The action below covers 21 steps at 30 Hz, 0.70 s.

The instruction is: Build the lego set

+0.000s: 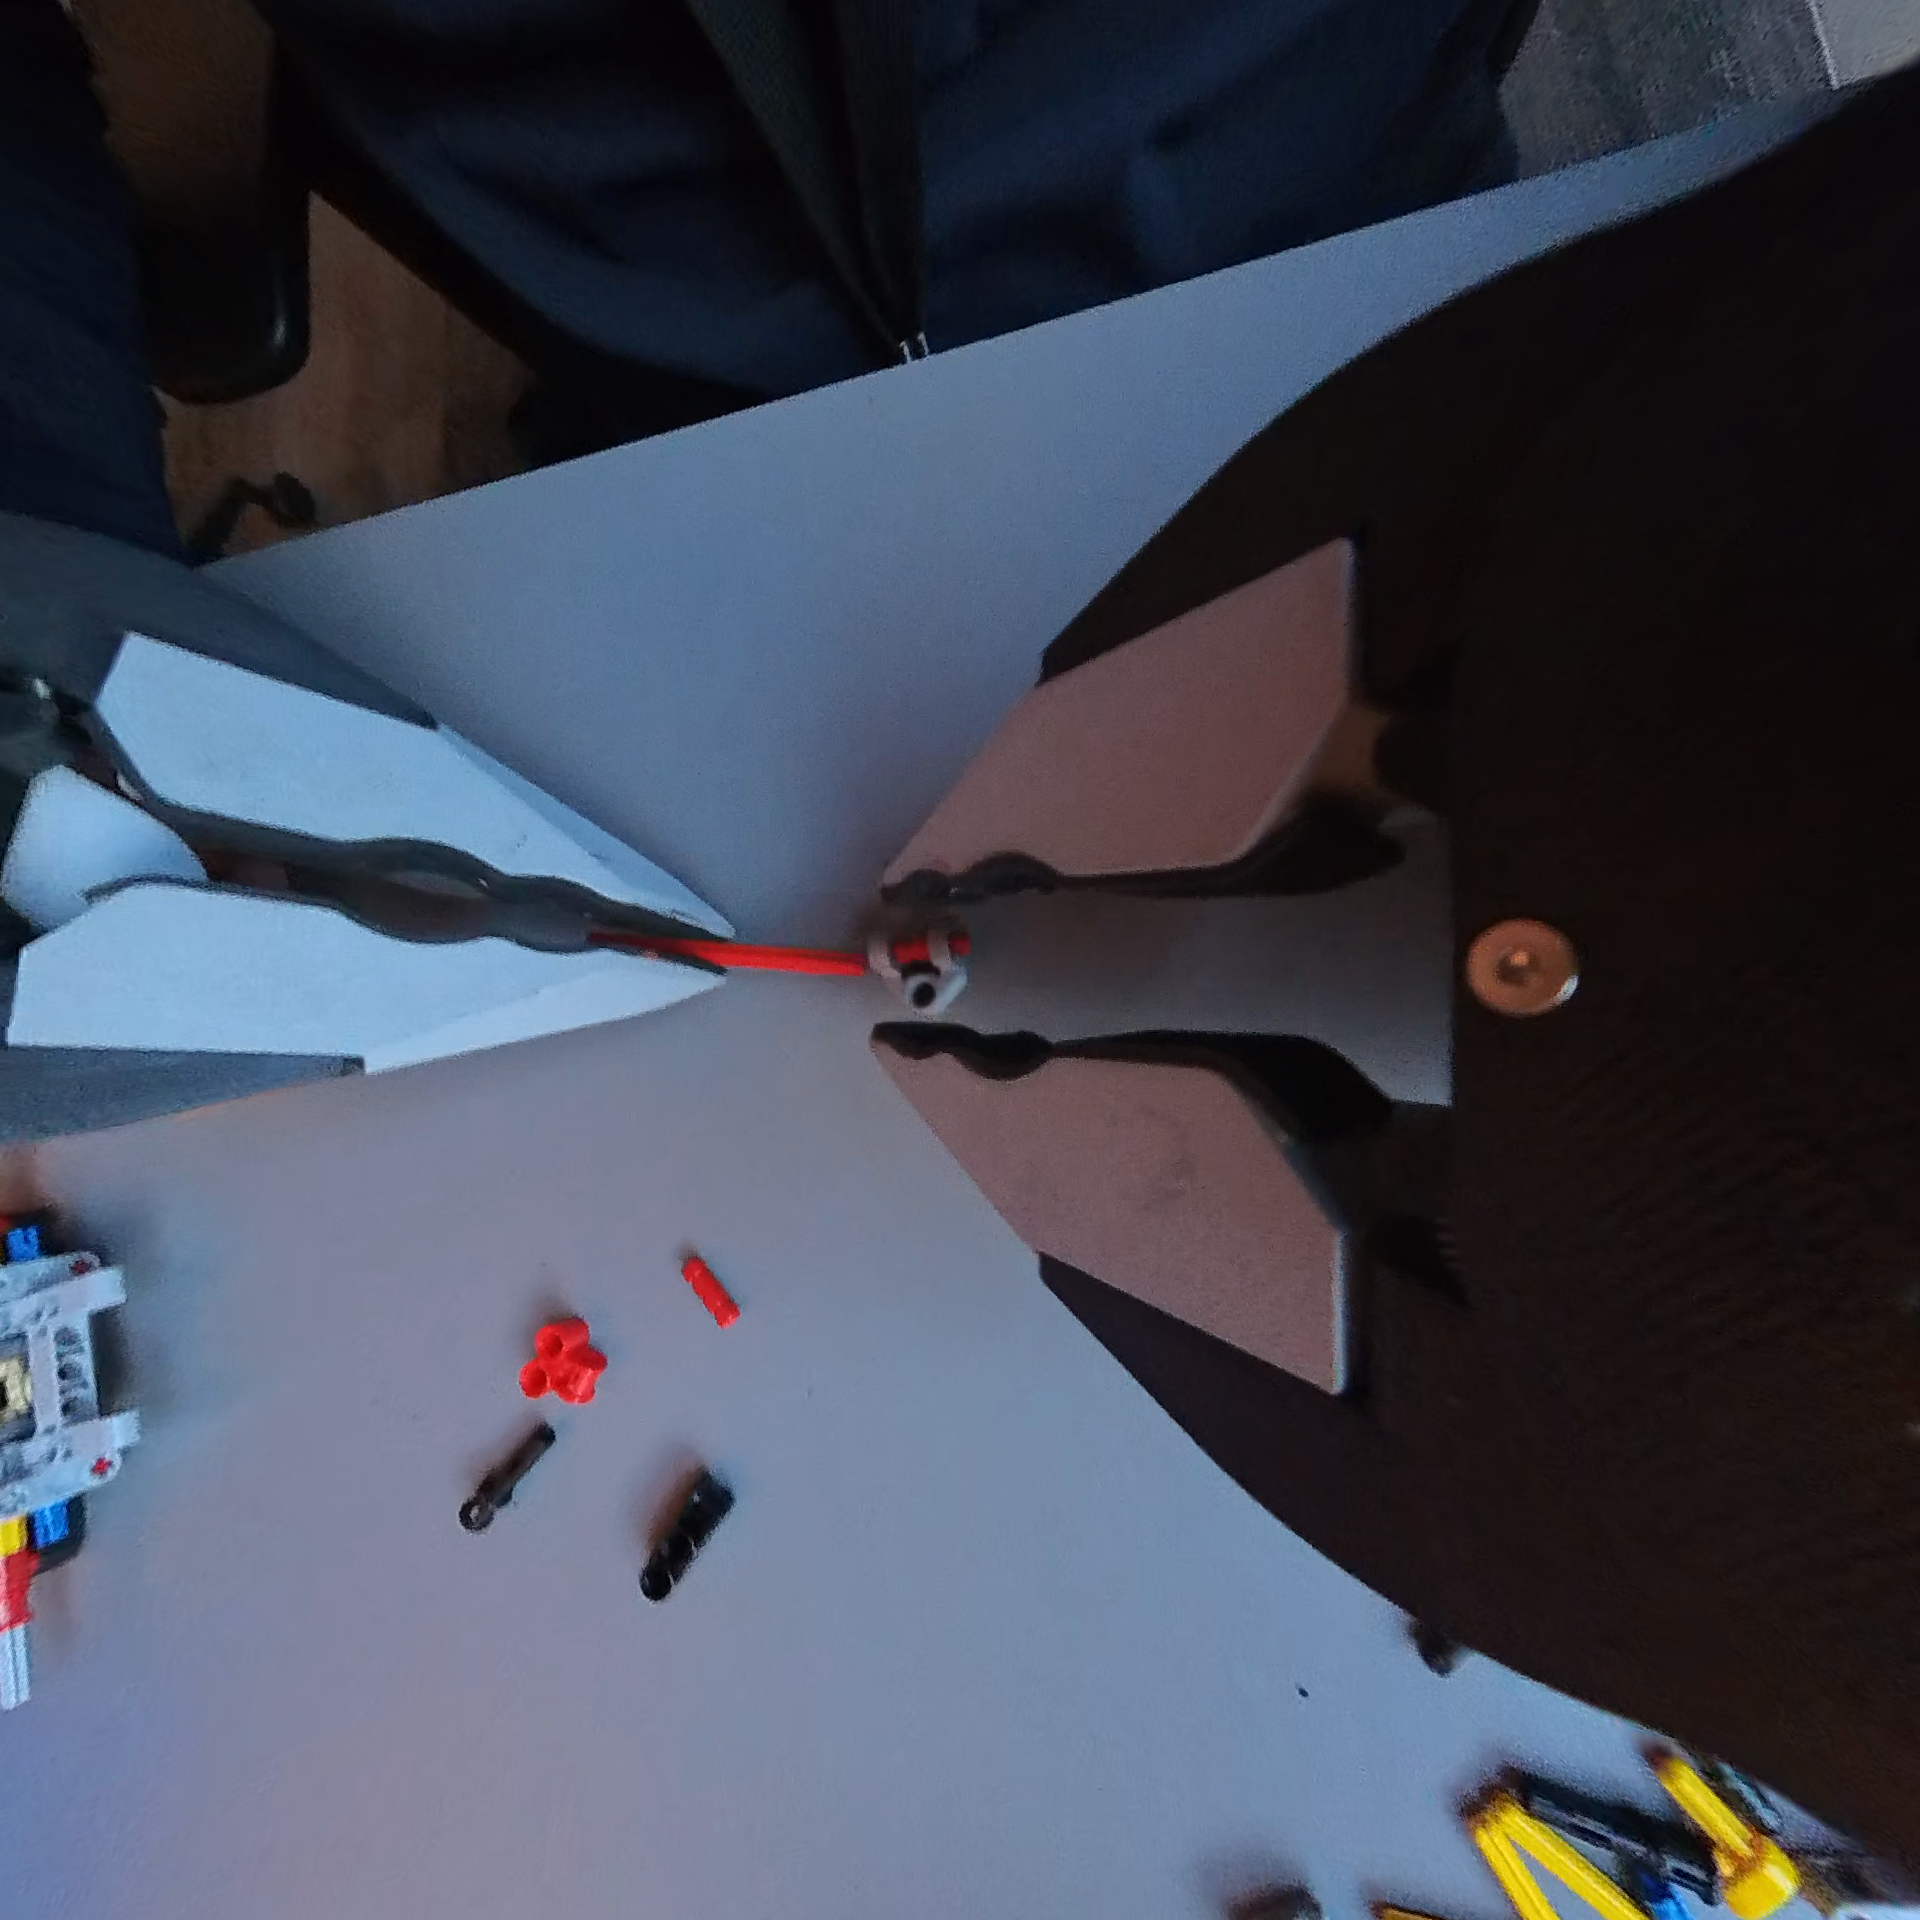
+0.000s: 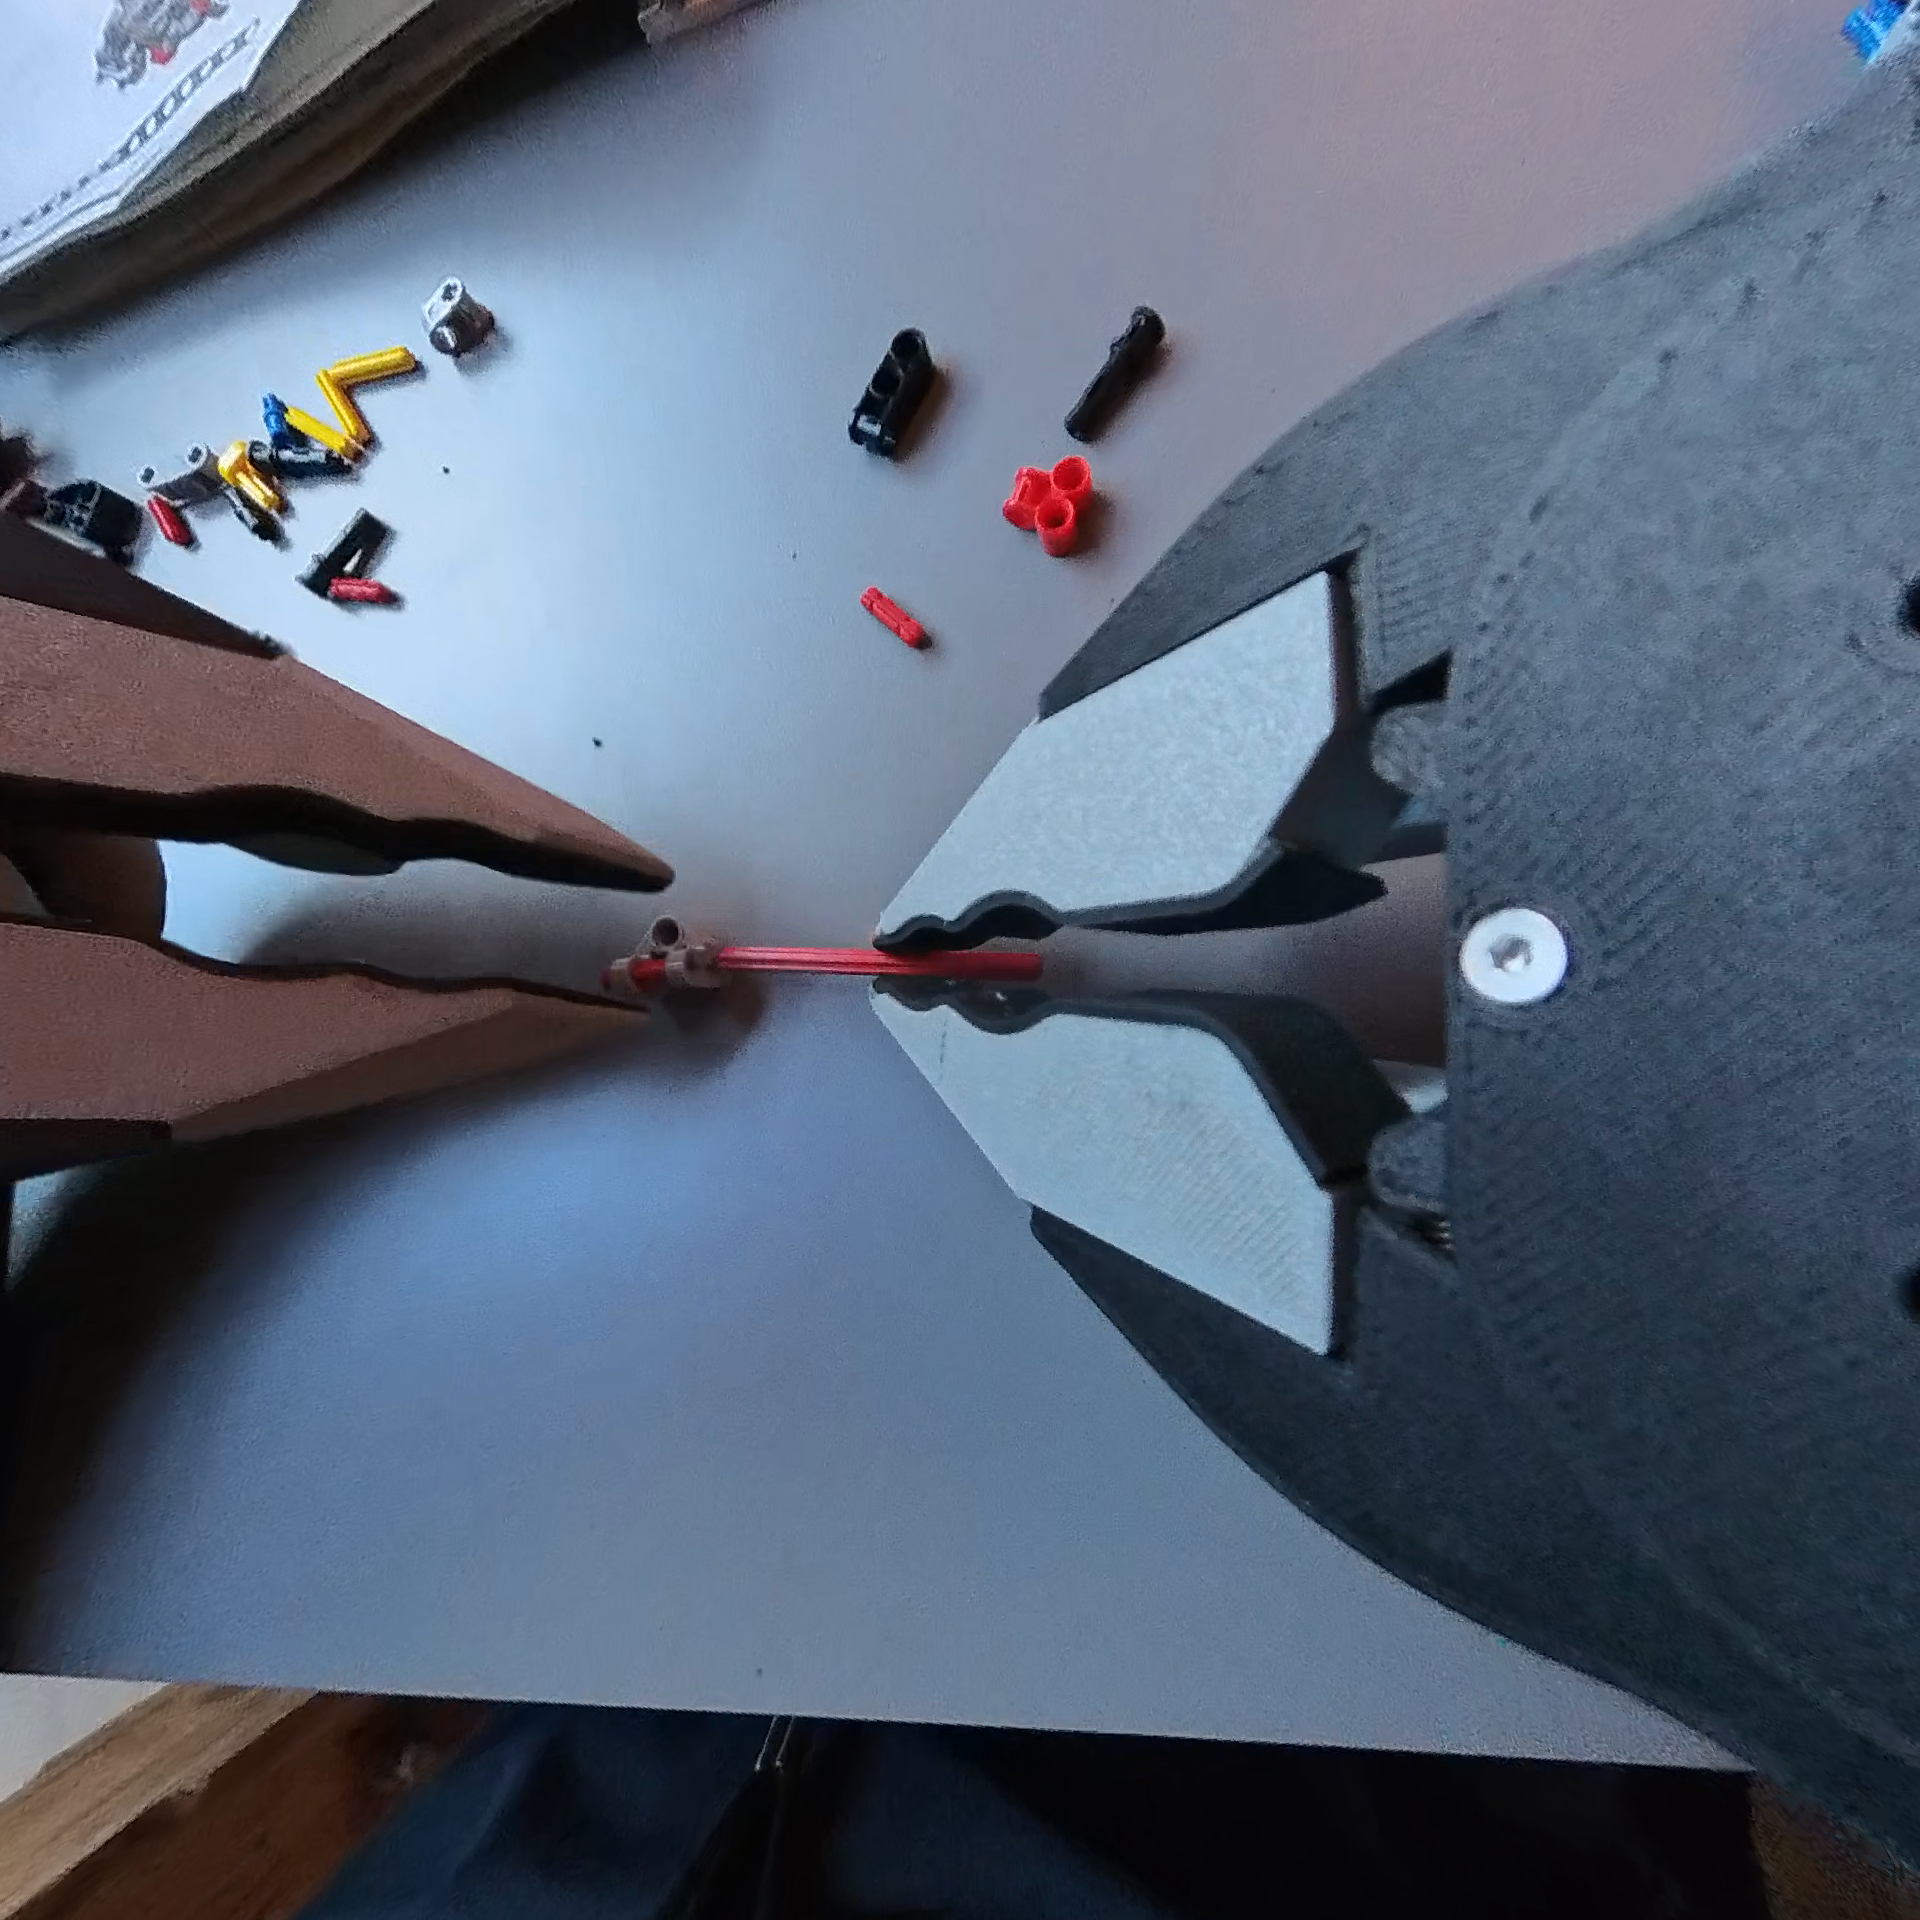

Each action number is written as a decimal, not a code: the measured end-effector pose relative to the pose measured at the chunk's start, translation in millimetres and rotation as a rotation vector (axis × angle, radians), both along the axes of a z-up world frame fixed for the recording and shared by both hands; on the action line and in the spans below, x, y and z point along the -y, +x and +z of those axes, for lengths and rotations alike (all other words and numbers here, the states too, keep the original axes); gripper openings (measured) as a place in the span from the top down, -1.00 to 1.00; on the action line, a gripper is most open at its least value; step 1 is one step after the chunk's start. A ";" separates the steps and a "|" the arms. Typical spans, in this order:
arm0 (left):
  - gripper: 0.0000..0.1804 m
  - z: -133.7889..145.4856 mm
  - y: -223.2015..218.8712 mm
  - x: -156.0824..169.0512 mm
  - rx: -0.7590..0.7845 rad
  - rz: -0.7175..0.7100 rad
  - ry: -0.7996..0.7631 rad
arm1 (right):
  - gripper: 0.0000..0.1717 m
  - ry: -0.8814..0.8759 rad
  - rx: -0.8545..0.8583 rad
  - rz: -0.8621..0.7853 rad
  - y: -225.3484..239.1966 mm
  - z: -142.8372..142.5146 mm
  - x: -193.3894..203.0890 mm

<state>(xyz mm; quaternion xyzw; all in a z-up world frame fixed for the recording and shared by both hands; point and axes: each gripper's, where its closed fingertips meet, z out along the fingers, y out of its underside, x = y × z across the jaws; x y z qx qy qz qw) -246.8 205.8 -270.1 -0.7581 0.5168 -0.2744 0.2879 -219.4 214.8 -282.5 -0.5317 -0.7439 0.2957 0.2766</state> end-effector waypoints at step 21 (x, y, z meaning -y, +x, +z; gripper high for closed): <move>0.90 -9.7 5.7 2.6 -0.023 -0.013 0.105 | 0.98 -0.008 -0.042 0.007 0.0 3.9 6.5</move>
